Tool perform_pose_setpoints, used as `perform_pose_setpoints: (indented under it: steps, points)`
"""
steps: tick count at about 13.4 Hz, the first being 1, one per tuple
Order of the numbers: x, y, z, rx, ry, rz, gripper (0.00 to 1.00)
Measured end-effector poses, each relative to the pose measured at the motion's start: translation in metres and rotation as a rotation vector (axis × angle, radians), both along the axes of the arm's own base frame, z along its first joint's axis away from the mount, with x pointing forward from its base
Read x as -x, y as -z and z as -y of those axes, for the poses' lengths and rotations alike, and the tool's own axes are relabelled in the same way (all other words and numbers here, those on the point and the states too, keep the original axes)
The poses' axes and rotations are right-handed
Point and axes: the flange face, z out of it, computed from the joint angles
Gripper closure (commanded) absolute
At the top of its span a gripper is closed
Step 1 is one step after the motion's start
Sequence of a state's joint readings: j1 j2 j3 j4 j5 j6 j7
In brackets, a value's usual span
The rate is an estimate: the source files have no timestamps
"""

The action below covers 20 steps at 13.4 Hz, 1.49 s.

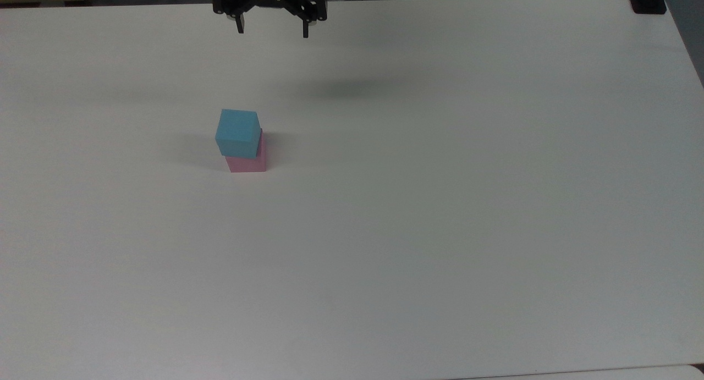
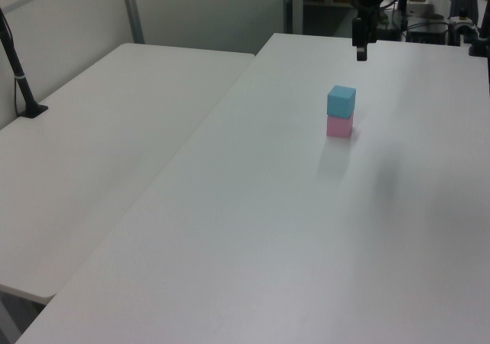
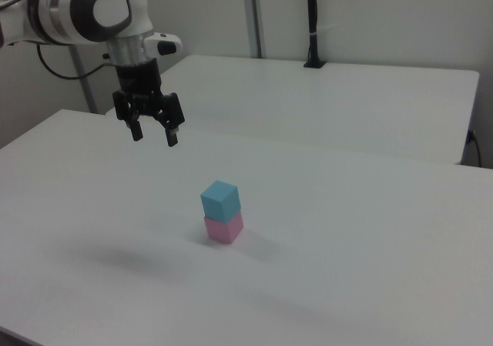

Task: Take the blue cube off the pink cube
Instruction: 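Move the open gripper toward the blue cube atop the pink cube, then lower the gripper around the blue cube and close on it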

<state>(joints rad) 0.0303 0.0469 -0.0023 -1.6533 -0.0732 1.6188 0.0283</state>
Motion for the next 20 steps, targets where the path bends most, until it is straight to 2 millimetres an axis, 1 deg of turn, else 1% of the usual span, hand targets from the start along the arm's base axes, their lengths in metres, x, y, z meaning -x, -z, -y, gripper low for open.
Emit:
perform_pose_setpoints:
  steps: [1, 2, 5, 7, 16, 18, 19, 20]
  points:
    - [0.0, 0.0, 0.0, 0.0, 0.0, 0.0, 0.0]
    - [-0.004, -0.001, 0.006, 0.0, 0.01, 0.024, 0.0]
    - [-0.011, 0.0, 0.033, 0.001, 0.054, 0.066, 0.0]
    - [-0.011, 0.0, 0.044, 0.003, 0.071, 0.071, 0.0]
    - [-0.012, 0.0, 0.045, 0.003, 0.073, 0.071, 0.0]
    - [-0.015, 0.001, 0.049, 0.004, 0.078, 0.09, 0.0]
    - [-0.02, 0.005, 0.053, 0.005, 0.083, 0.116, 0.0]
    - [-0.026, 0.016, 0.06, 0.007, 0.091, 0.129, 0.0]
